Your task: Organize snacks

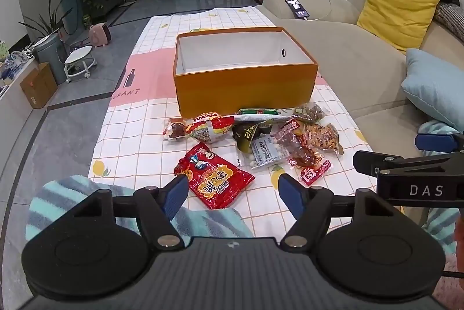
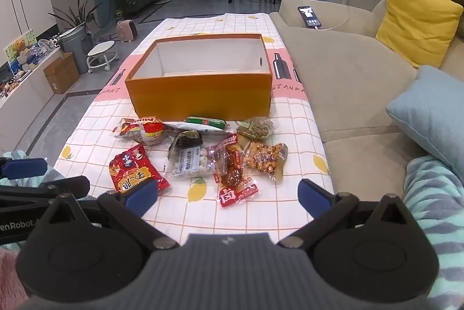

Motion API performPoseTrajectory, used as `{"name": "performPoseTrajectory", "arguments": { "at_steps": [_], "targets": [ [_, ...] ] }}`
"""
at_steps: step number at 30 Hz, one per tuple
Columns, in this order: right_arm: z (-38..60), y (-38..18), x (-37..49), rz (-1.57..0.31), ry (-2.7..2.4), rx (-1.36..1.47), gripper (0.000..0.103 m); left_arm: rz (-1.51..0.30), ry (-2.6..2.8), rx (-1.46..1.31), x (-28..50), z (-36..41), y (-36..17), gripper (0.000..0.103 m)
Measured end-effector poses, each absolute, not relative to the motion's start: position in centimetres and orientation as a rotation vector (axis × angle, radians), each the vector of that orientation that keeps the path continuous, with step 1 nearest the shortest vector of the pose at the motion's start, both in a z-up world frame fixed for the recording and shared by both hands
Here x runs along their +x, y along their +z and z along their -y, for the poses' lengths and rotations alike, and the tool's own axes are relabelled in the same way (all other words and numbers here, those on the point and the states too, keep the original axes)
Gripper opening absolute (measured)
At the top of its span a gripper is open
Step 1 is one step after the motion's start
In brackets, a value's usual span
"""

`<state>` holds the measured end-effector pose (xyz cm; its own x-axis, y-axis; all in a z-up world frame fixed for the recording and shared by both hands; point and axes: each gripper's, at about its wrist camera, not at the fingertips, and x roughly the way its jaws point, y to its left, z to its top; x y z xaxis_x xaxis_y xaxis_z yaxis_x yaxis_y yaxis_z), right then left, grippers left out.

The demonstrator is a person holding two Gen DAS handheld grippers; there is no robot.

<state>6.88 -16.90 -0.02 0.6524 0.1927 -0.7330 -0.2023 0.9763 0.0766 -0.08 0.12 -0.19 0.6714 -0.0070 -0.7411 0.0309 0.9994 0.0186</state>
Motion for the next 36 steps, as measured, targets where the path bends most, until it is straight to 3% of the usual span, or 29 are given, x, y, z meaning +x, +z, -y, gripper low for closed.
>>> {"name": "performPoseTrajectory", "arguments": {
  "at_steps": [36],
  "targets": [
    [16.95,0.10,7.01,-0.833,0.217,-0.015,0.099,-0.841,-0.027,0.031,-0.18,0.13,-0.74,0.083]
  ]
}}
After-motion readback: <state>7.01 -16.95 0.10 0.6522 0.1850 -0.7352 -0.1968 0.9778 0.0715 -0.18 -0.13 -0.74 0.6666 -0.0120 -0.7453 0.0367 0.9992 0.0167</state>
